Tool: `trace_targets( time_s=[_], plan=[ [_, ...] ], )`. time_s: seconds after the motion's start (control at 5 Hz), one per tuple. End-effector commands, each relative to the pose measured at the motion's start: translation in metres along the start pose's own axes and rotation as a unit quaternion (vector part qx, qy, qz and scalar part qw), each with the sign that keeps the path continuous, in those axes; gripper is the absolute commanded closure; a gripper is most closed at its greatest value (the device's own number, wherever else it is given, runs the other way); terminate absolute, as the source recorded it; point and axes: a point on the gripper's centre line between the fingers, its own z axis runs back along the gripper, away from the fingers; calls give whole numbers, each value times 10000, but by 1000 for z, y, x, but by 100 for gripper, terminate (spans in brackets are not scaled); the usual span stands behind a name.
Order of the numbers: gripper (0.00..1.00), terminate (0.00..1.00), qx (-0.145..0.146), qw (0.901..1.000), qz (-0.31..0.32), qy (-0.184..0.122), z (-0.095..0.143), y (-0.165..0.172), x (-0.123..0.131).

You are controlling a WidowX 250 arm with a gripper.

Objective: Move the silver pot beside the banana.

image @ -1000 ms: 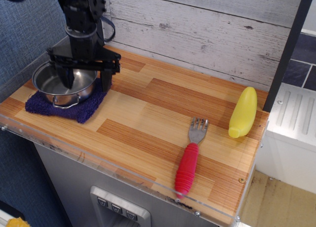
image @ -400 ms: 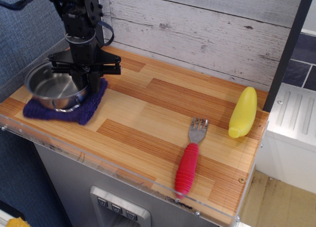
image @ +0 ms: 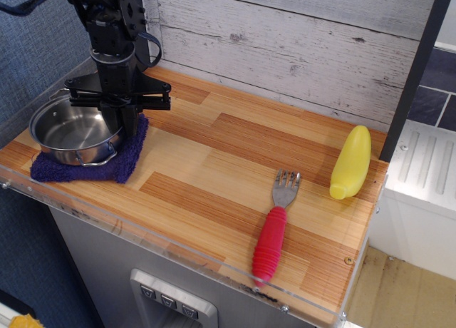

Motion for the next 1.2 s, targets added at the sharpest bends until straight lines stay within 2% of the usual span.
trace_targets(
  time_s=[0.0, 0.2, 0.8, 1.0],
  plan=[
    [100, 0, -286, 9989, 75, -369, 39, -14, 19],
    [100, 0, -393, 9982, -64, -447, 52, -36, 21],
    [100, 0, -852, 9913, -622, -792, 85, -139, 19],
    [100, 0, -971, 9888, -851, -748, 82, -170, 17]
  ],
)
